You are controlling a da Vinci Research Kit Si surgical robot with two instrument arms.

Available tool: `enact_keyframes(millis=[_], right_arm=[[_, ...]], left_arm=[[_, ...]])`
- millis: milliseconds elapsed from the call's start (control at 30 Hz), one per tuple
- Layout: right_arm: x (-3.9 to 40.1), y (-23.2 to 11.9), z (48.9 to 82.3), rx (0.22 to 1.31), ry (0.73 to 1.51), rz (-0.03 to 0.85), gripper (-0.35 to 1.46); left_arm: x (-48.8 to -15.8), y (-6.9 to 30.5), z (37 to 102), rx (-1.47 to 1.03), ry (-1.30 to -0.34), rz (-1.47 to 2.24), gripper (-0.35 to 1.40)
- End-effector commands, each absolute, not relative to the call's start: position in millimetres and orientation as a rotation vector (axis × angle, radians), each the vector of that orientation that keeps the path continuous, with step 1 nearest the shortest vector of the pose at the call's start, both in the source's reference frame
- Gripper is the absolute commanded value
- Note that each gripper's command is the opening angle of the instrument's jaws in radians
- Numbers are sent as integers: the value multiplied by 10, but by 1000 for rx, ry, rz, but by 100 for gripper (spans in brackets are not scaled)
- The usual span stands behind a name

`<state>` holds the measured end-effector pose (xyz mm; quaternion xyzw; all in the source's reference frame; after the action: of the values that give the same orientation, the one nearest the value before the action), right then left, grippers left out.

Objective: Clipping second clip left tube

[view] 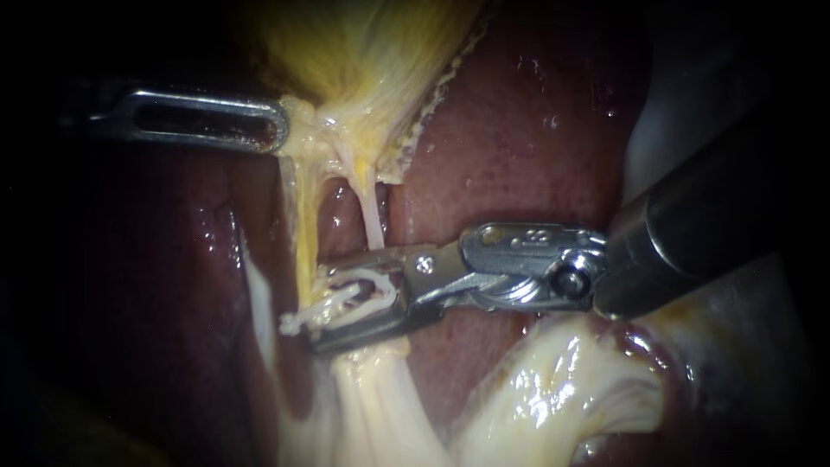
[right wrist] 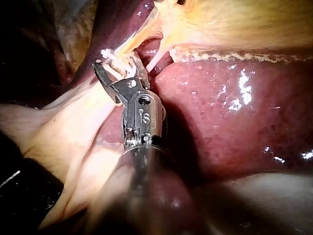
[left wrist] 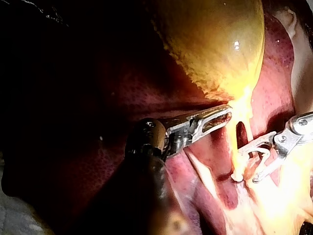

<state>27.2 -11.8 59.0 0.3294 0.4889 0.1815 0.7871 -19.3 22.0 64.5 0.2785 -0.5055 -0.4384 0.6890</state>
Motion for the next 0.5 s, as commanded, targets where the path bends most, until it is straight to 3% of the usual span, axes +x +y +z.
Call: enact_keyframes(millis=[33, 500], right_arm=[[272, -118, 590, 710, 1054, 391, 50], [236, -95, 558, 740, 1056, 393, 50]], left_arm=[[-192, 220, 644, 624, -1131, -981, -35], [-192, 220, 644, 624, -1131, -981, -35]])
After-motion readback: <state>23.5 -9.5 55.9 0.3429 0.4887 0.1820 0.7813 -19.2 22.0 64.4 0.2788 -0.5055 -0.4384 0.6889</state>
